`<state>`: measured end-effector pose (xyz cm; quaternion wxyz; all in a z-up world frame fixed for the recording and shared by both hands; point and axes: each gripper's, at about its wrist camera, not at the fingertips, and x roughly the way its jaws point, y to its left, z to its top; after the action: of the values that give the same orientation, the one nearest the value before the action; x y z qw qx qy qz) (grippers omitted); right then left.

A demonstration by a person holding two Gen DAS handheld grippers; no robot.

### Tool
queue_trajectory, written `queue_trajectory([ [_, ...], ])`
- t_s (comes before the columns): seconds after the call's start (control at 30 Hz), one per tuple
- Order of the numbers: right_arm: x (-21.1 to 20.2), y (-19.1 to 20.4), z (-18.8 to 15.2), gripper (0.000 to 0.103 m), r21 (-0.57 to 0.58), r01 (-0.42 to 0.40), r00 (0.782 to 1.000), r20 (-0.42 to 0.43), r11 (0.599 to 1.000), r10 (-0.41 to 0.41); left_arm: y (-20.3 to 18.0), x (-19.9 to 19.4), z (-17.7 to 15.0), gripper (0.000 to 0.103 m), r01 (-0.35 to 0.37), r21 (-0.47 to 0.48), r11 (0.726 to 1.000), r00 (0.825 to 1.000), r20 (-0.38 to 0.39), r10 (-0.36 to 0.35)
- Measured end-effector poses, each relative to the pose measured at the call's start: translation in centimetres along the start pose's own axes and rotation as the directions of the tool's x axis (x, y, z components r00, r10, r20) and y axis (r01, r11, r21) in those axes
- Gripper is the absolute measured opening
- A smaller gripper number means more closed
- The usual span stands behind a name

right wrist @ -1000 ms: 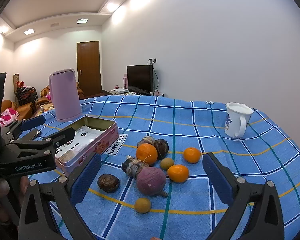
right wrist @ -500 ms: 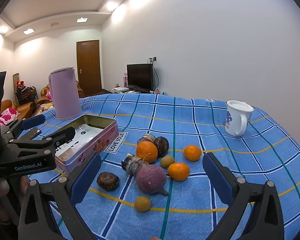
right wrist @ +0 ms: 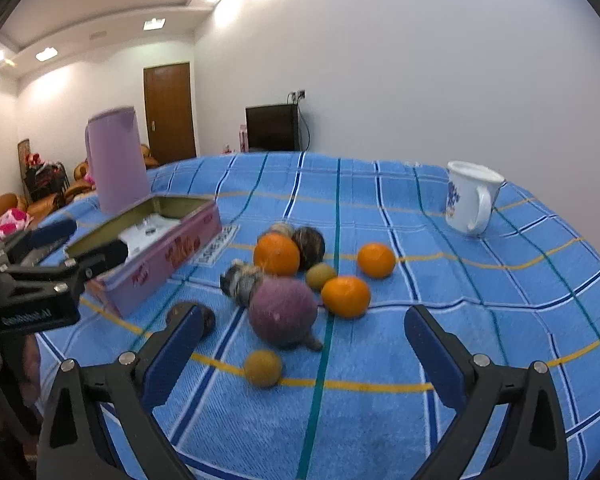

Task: Organize fruits
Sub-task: 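Move the left tool to the dark brown fruit while the right tool reaches the small yellow fruit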

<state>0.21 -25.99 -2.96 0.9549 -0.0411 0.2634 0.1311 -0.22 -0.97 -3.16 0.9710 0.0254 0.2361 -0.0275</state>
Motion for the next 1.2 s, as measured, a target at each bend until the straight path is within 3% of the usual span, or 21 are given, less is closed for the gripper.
queue_trajectory([
  [0.13,1.1,0.8,-0.7,0.074,-0.027,-0.024,0.998,-0.054,0.999,0.023,-1.2,-0.1,-0.2,0.102,0.026,0.029,0.999,1.0,0.003,-0.027],
  [0.27,2.0,1.1,-1.2,0.073,-0.028,-0.049,0.994,-0.099,0.998,0.046,-1.8,-0.1,-0.3,0.1,0.043,0.037,0.998,0.999,-0.006,-0.043],
  [0.57,3.6,1.3,-1.8,0.04,-0.033,-0.099,0.98,-0.179,0.995,0.092,-3.0,0.2,-0.7,0.089,0.09,0.067,0.994,0.996,-0.033,-0.088],
  [0.63,3.8,1.4,-1.9,0.027,-0.037,-0.103,0.976,-0.198,0.994,0.094,-3.3,0.4,-0.8,0.088,0.104,0.071,0.992,0.994,-0.044,-0.101],
  [0.8,3.1,1.1,-1.9,0.027,-0.031,-0.112,0.981,-0.162,0.993,0.105,-4.0,1.0,-0.9,0.083,0.151,0.077,0.986,0.986,-0.081,-0.145],
  [0.93,2.4,0.3,-1.7,0.027,-0.025,-0.089,0.987,-0.137,0.996,0.085,-4.5,2.3,-1.1,0.063,0.189,0.07,0.979,0.974,-0.143,-0.178],
  [1.07,2.0,-0.6,-1.6,0.027,-0.011,-0.082,0.99,-0.12,0.997,0.08,-5.4,3.7,-1.3,0.063,0.215,0.075,0.974,0.957,-0.217,-0.195],
  [1.2,1.7,-0.8,-1.6,0.027,-0.011,-0.088,0.991,-0.102,0.996,0.087,-6.1,5.1,-1.5,0.063,0.194,0.101,0.976,0.948,-0.275,-0.161],
])
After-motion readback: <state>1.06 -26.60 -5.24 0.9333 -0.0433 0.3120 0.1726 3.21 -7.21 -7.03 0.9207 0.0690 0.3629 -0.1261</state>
